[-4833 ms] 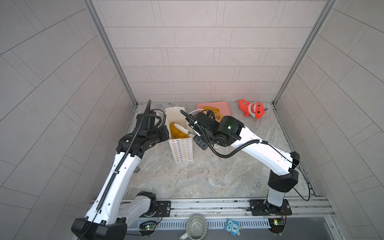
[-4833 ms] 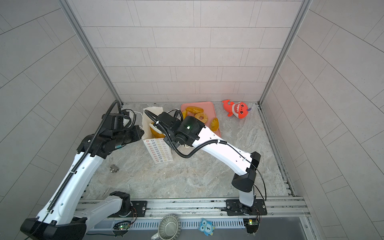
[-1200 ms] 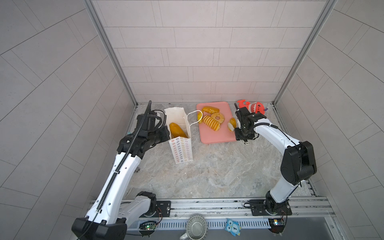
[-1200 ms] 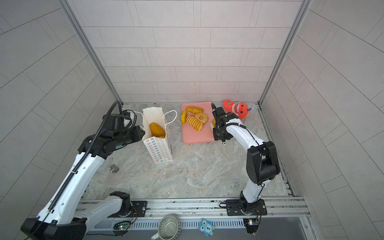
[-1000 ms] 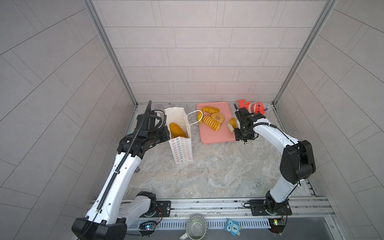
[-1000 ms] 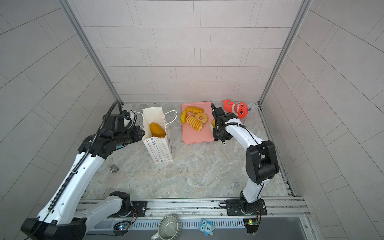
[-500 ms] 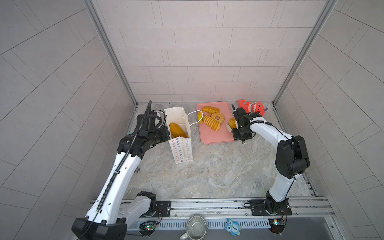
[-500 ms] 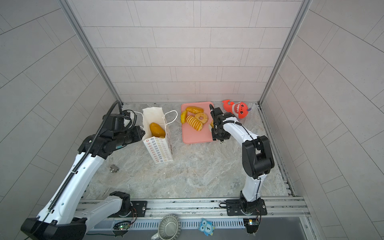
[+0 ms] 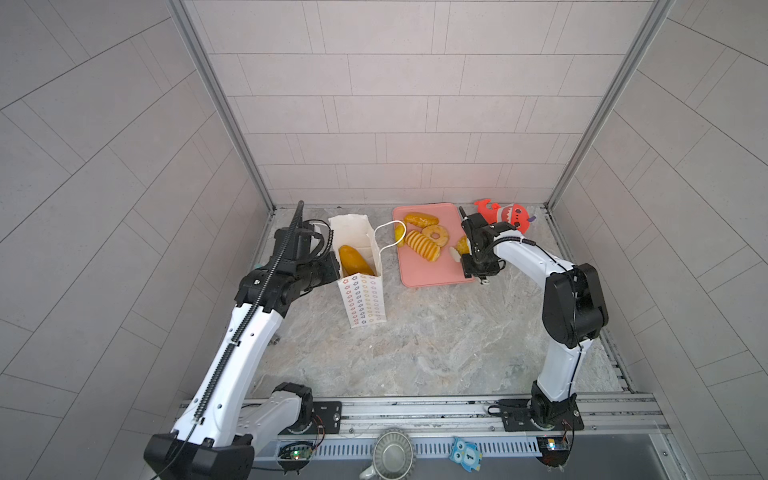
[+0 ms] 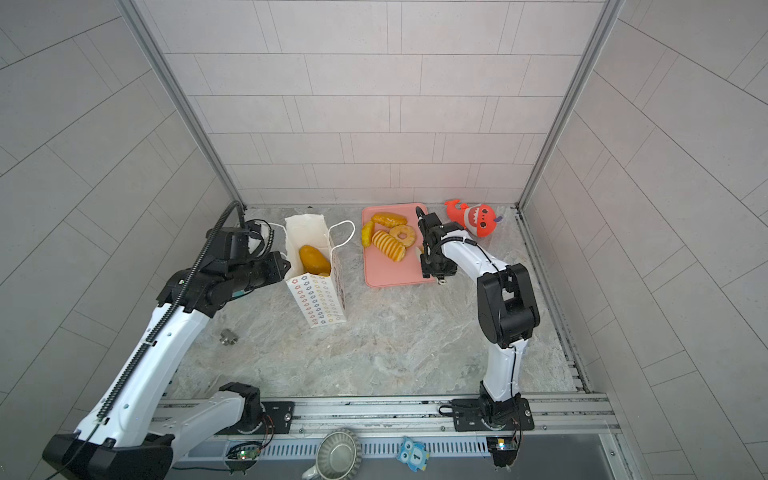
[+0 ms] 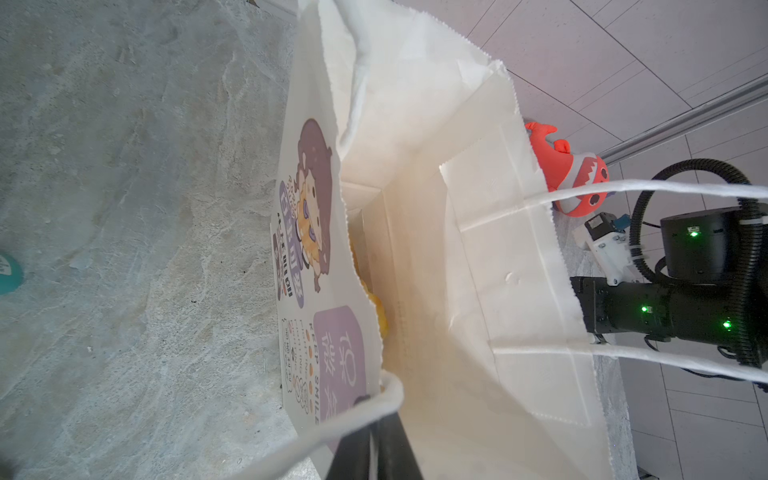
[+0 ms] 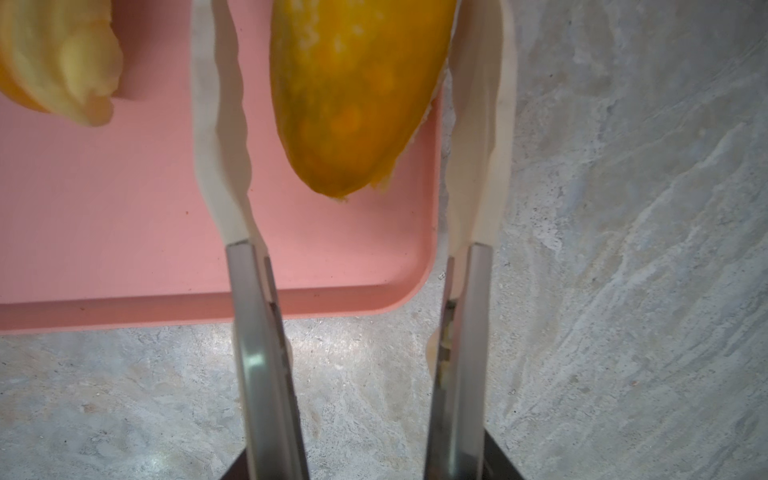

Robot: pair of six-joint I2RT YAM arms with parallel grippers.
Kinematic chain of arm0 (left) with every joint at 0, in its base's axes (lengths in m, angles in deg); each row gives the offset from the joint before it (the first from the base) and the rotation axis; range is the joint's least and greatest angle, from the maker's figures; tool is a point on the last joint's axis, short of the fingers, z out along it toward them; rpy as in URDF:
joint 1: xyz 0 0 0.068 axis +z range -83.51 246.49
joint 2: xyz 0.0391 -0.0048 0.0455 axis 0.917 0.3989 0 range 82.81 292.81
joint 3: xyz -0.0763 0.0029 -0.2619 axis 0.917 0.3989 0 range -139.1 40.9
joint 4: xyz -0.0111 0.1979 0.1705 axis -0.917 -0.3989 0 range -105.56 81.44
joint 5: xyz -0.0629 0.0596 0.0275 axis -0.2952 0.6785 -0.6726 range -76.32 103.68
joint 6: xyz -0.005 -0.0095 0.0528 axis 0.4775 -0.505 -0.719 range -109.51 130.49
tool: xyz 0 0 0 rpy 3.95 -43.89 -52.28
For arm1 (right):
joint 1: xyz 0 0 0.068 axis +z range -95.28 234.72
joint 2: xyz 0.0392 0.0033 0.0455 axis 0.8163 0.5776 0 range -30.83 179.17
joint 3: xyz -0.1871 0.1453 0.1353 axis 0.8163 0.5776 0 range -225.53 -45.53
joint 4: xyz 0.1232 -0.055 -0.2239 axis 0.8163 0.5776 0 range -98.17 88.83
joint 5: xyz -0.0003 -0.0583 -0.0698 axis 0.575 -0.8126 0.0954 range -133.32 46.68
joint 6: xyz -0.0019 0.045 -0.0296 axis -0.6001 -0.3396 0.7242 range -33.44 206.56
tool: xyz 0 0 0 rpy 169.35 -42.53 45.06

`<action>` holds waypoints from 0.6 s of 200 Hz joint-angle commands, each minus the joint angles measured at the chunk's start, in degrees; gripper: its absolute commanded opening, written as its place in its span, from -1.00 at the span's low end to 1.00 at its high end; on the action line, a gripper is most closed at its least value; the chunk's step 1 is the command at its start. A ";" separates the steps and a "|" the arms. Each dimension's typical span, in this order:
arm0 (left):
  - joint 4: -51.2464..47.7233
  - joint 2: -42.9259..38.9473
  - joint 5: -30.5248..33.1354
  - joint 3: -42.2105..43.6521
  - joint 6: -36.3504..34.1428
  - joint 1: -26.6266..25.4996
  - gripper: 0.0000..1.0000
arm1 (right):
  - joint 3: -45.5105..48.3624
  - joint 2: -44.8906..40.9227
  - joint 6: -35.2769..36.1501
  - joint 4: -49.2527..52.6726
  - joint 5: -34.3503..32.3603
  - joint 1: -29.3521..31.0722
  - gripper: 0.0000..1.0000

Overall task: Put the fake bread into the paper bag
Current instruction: 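Close the tongs with the right gripper around the oval yellow bun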

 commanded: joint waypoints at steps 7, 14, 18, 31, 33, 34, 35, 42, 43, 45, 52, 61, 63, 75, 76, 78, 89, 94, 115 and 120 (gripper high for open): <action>-0.33 0.11 0.13 -0.28 -0.70 -0.14 -0.79 | -1.59 0.39 -0.25 -0.02 -1.40 -0.23 0.07; -0.32 0.05 0.21 -0.15 -0.73 -0.12 -0.79 | -1.47 0.30 -0.29 -0.04 -1.39 -0.23 0.04; -0.26 0.00 0.21 -0.17 -0.68 -0.14 -0.79 | -1.50 0.29 -0.29 -0.04 -1.42 -0.30 0.03; -0.19 0.13 0.13 -0.12 -0.68 -0.12 -0.79 | -1.41 0.29 -0.21 -0.03 -1.52 -0.25 0.00; -0.22 0.13 0.13 -0.06 -0.68 -0.12 -0.79 | -1.37 0.29 -0.35 -0.08 -1.55 -0.19 -0.01; -0.23 0.13 0.17 -0.10 -0.68 -0.12 -0.79 | -1.35 0.29 -0.34 -0.06 -1.56 -0.21 -0.01; -0.23 0.13 0.11 -0.07 -0.68 -0.12 -0.79 | -1.34 0.29 -0.34 -0.05 -1.61 -0.22 -0.01; -0.23 0.13 0.11 -0.05 -0.68 -0.12 -0.79 | -1.24 0.21 -0.39 -0.17 -1.73 -0.23 -0.03; -0.23 0.09 0.07 -0.05 -0.68 -0.12 -0.79 | -1.19 0.21 -0.36 -0.19 -1.74 -0.23 -0.03; -0.28 0.12 0.07 -0.09 -0.68 -0.12 -0.79 | -1.16 0.21 -0.36 -0.21 -1.74 -0.23 -0.03; -0.32 0.04 0.09 -0.11 -0.68 -0.11 -0.78 | -1.07 0.23 -0.35 -0.22 -1.79 -0.23 -0.05; -0.40 0.05 0.18 -0.11 -0.68 -0.12 -0.79 | -0.93 0.09 -0.41 -0.30 -1.83 -0.23 -0.09; -0.36 0.00 0.14 -0.10 -0.68 -0.16 -0.79 | -0.90 0.04 -0.42 -0.30 -1.83 -0.23 -0.10; -0.49 -0.13 0.24 -0.09 -0.68 -0.13 -0.78 | -0.63 -0.35 -0.43 -0.43 -1.83 -0.23 -0.13; -0.49 -0.13 0.23 -0.11 -0.68 -0.12 -0.78 | -0.62 -0.38 -0.43 -0.46 -1.83 -0.23 -0.13; -0.54 -0.15 0.22 -0.08 -0.68 -0.12 -0.78 | -0.56 -0.45 -0.49 -0.47 -1.83 -0.23 -0.13; -0.55 -0.22 0.27 -0.10 -0.68 -0.13 -0.79 | -0.32 -0.95 -0.51 -0.51 -1.83 -0.23 -0.15; -0.63 -0.28 0.39 -0.13 -0.68 -0.15 -0.79 | -0.20 -1.23 -0.51 -0.56 -1.81 -0.23 -0.15; -0.66 -0.52 0.38 0.00 -0.68 -0.14 -0.78 | 0.25 -2.55 -0.60 -0.52 -1.74 -0.23 -0.17; -0.63 -0.56 0.38 0.00 -0.68 -0.13 -0.79 | 0.33 -2.89 -0.72 -0.57 -1.66 -0.21 -0.17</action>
